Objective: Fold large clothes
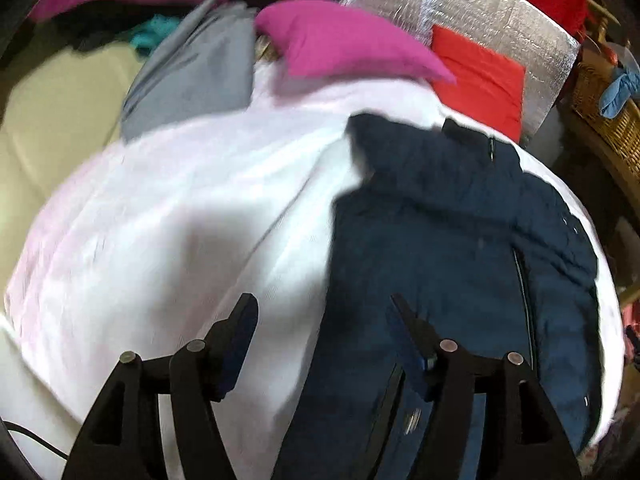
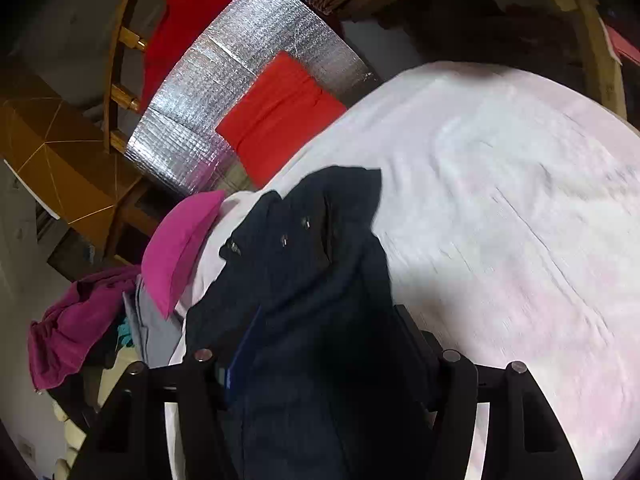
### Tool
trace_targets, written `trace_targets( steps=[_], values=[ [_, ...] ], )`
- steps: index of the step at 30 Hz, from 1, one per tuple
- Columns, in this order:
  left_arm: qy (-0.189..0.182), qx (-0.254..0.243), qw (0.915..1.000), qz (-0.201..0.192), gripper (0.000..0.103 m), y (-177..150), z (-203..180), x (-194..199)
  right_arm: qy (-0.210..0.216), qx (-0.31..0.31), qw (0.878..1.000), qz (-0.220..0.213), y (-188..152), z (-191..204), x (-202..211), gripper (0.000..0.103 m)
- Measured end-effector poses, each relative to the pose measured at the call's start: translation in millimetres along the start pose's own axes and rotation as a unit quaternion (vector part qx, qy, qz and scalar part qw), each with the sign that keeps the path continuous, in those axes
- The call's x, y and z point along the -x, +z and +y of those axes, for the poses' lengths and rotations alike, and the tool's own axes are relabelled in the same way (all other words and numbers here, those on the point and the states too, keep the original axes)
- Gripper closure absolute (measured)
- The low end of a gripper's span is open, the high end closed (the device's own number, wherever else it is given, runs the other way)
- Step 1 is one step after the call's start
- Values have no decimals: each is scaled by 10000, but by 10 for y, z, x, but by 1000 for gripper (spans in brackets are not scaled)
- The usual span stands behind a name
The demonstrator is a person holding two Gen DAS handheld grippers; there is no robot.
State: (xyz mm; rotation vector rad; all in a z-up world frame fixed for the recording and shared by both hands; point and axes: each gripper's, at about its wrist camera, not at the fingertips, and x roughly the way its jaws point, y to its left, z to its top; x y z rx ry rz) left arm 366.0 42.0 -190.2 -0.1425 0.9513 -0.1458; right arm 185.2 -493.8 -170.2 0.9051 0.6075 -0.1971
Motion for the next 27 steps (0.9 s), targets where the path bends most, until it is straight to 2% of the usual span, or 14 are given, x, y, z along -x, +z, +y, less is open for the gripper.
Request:
trace_targets(
  steps=[2, 5, 7, 9, 10, 12, 15, 19, 24, 27],
  values=[
    [-170, 210, 9995, 155, 36, -169, 153, 42, 90, -131, 9998, 117, -165, -92, 150, 36],
    [-264, 417, 9969, 616, 37, -496, 361, 4, 188, -357, 9988, 260, -363, -217, 302, 35],
    [-444, 500, 9945, 812, 42, -628, 421, 0, 219, -499, 9979, 349, -473, -300, 374, 35],
    [-767, 451, 9919, 906, 52, -676, 408, 7, 240, -579, 9971, 431, -553, -363, 426, 34],
    [-817, 422, 9913, 938, 53, -705, 400, 10, 236, -603, 9965, 524, -613, -405, 453, 33],
    [-739, 386, 9915, 999, 53, -773, 394, 4, 204, -617, 9958, 652, -679, -467, 469, 33],
    [-978, 398, 9864, 1263, 53, -821, 369, -66, 36, -640, 9950, 770, -760, -588, 494, 33],
    [-831, 339, 9863, 1387, 52, -872, 329, -120, -127, -613, 9932, 976, -809, -743, 454, 33],
    [-841, 213, 9858, 1441, 52, -916, 255, -92, -16, -697, 9883, 1360, -893, -864, 296, 33],
    [-939, 116, 9854, 1412, 53, -931, 194, -58, 145, -509, 9832, 1746, -1017, -799, 157, 33]
  ],
)
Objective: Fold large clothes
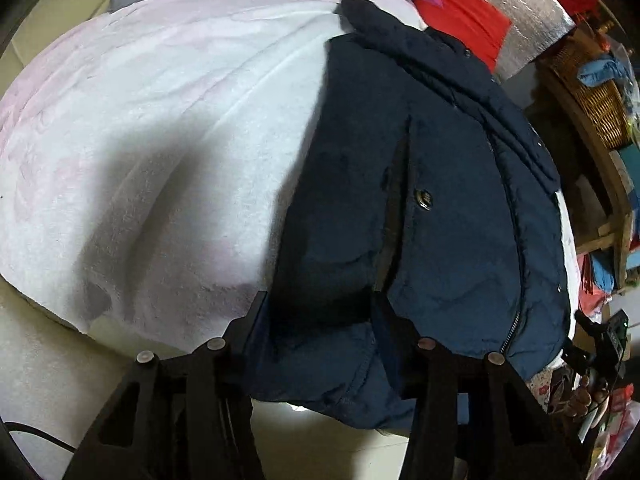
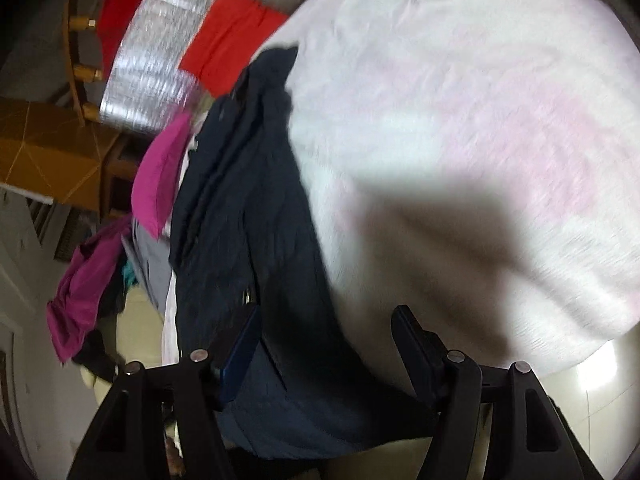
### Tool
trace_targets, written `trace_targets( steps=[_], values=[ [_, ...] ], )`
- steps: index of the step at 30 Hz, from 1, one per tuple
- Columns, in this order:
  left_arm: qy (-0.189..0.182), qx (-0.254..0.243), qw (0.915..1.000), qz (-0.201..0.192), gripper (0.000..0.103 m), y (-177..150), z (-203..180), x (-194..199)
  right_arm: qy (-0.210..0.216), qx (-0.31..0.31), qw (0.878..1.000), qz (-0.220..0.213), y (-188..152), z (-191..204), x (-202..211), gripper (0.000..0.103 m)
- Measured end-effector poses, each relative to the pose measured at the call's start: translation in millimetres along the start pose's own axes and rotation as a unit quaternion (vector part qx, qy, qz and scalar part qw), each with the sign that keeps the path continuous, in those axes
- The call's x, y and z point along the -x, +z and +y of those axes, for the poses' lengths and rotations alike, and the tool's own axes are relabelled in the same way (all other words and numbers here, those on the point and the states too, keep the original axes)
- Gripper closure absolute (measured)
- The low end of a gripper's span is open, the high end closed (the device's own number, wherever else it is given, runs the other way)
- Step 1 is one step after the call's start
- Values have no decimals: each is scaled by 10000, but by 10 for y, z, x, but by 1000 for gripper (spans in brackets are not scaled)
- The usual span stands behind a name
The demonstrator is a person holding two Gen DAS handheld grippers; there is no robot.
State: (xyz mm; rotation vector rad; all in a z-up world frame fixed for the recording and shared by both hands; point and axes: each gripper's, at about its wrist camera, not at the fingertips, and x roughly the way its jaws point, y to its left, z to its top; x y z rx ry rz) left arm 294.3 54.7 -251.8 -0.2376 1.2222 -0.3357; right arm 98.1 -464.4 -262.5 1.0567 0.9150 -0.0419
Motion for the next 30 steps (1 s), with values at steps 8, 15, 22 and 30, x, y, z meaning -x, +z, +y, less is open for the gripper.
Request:
trace_targets(
  steps=[8, 15, 22, 30],
  values=[
    [-19, -206, 9998, 1, 57, -68, -92, 49, -20, 1564, 9868, 422, -332, 476, -139, 59],
    [415, 47, 9985, 347, 35, -83, 18, -59, -339, 1410, 9879, 554, -322, 403, -253, 39],
    [200, -637, 9974, 260, 74, -161, -237, -23, -338, 2269, 9730, 238, -484, 673, -155, 79],
    [57, -812, 9957, 432, 50, -110, -299, -127, -394, 1887, 9798, 539, -423, 532, -238, 46]
  ],
)
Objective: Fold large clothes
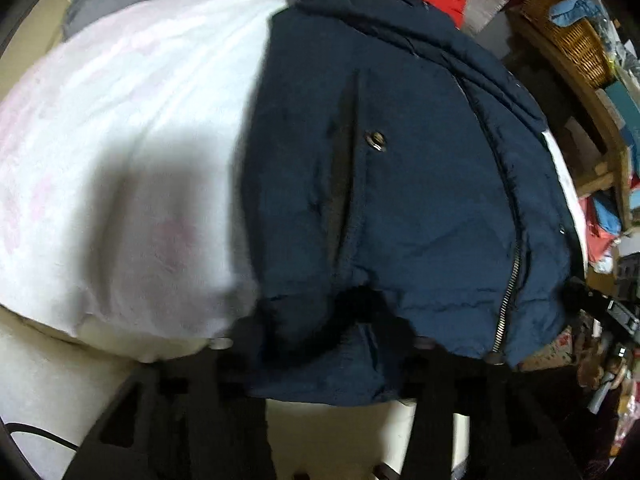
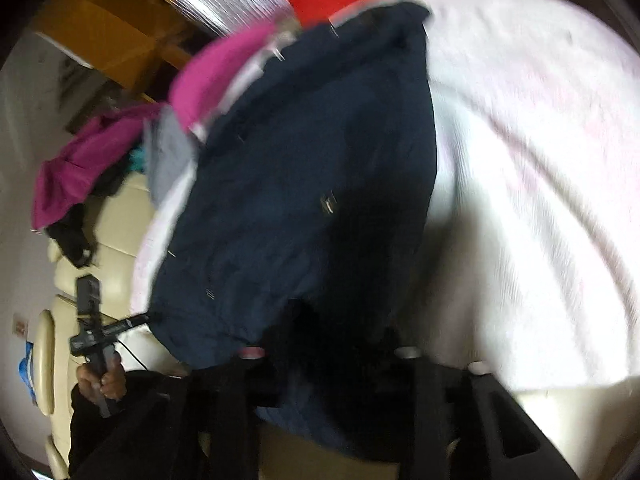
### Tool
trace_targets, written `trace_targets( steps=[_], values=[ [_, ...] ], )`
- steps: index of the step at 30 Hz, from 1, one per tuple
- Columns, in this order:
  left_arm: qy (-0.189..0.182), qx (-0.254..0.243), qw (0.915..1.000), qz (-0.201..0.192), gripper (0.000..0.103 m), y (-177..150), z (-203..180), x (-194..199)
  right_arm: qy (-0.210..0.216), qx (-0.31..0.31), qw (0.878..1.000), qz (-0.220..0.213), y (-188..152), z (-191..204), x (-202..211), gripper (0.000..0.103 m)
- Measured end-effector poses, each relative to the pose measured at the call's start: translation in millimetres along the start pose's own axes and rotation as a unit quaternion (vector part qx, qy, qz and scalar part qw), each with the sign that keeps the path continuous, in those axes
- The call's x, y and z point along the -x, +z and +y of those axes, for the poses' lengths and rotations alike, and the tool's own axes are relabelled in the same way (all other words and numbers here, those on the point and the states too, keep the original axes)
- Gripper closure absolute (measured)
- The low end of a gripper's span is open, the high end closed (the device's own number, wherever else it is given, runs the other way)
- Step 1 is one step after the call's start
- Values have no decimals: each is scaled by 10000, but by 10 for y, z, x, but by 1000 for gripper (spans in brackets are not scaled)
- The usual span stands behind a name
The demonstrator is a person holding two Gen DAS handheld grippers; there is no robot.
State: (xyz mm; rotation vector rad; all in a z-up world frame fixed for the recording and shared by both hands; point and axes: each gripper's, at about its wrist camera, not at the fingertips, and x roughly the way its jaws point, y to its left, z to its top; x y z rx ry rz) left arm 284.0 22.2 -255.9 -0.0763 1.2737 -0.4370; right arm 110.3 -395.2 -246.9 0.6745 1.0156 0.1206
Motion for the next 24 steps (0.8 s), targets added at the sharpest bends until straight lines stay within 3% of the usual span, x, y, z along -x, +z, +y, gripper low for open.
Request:
trace_targets(
  steps=[2, 3, 5, 6, 10, 12, 16, 18, 20, 24],
  values=[
    [-19, -116, 9999, -57, 52, 1, -48, 5, -108, 288, 9995, -45, -46, 80, -5, 44],
    [-58, -164, 9998, -89, 60, 0, -64, 14, -131, 385, 9991, -70, -54, 113, 2, 44],
    [11, -235, 9996, -161, 76, -4, -119, 26, -213, 553, 9981, -175, -59, 127, 59, 71],
    [3, -236, 9995, -196, 81, -18, -126, 38, -221, 565, 9979, -247, -51, 114, 87, 78],
    [-98, -270, 9985, -456, 84, -12, -134, 134, 218, 564, 9955, -731, -53, 86, 324, 84],
    [288, -538, 9963, -599, 83, -39, -266, 131, 130, 563, 9958, -711, -40, 74, 317, 84],
    [1180, -1050, 9856, -601, 76, -101, -420, 47, -297, 389, 9984, -279, -50, 4, 139, 78],
    [1495, -1301, 9778, -686, 74, -141, -517, 33, -327, 293, 9989, -153, -42, -44, 120, 64],
    [1638, -1416, 9735, -738, 73, -145, -594, 1, -265, 309, 9991, -149, -51, -56, 145, 47],
    [1732, -1516, 9699, -791, 73, -168, -599, 18, -298, 344, 9988, -165, -28, -77, 120, 46]
  ],
)
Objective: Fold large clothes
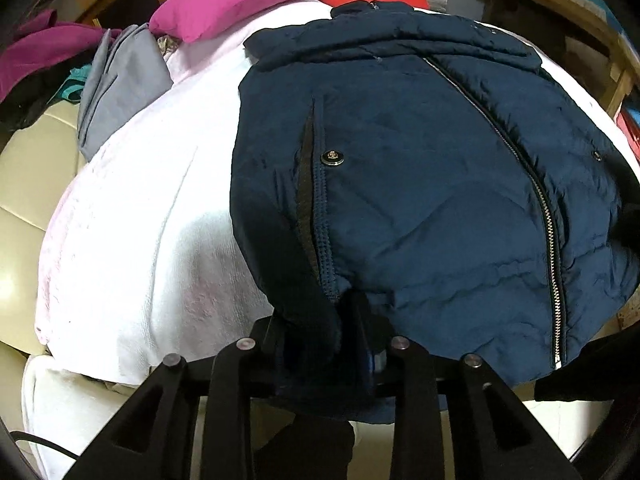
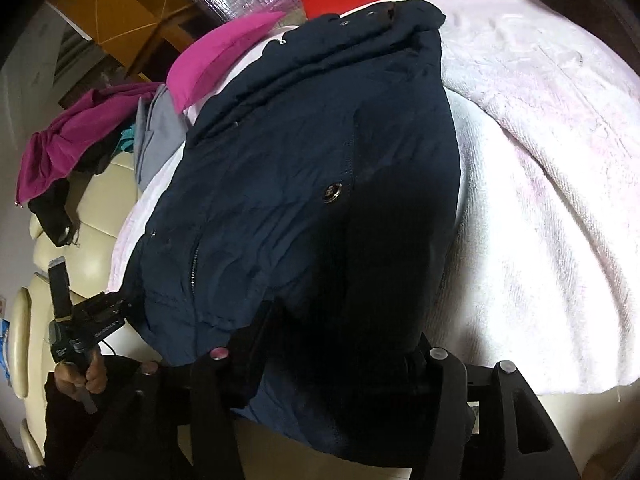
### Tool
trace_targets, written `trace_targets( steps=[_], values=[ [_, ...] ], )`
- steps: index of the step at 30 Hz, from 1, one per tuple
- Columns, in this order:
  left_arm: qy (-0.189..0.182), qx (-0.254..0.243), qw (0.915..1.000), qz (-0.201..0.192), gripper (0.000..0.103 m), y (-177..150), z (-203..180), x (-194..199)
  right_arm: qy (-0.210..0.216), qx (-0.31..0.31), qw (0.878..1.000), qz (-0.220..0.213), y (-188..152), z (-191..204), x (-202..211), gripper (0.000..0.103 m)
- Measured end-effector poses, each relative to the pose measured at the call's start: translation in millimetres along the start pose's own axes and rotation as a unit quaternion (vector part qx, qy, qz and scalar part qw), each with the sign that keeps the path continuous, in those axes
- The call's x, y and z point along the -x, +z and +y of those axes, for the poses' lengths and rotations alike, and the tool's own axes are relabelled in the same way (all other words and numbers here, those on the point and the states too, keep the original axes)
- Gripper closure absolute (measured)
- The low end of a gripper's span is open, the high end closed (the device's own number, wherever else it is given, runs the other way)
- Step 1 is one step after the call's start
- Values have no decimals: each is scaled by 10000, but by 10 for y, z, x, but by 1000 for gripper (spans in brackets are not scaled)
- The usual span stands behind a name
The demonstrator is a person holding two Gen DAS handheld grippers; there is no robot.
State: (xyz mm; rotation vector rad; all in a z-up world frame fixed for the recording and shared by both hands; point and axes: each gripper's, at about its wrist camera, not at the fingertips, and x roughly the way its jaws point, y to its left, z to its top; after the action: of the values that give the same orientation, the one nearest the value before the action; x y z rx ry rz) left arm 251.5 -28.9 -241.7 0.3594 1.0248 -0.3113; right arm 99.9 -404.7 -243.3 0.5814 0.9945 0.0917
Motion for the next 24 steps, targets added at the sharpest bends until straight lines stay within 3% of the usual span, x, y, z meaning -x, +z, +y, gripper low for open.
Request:
trace_targets(
  steps=[24],
  values=[
    [225, -352, 9990, -157, 71, -47, -99, 24, -251, 90, 9995, 143, 42, 234, -279, 48]
  ],
)
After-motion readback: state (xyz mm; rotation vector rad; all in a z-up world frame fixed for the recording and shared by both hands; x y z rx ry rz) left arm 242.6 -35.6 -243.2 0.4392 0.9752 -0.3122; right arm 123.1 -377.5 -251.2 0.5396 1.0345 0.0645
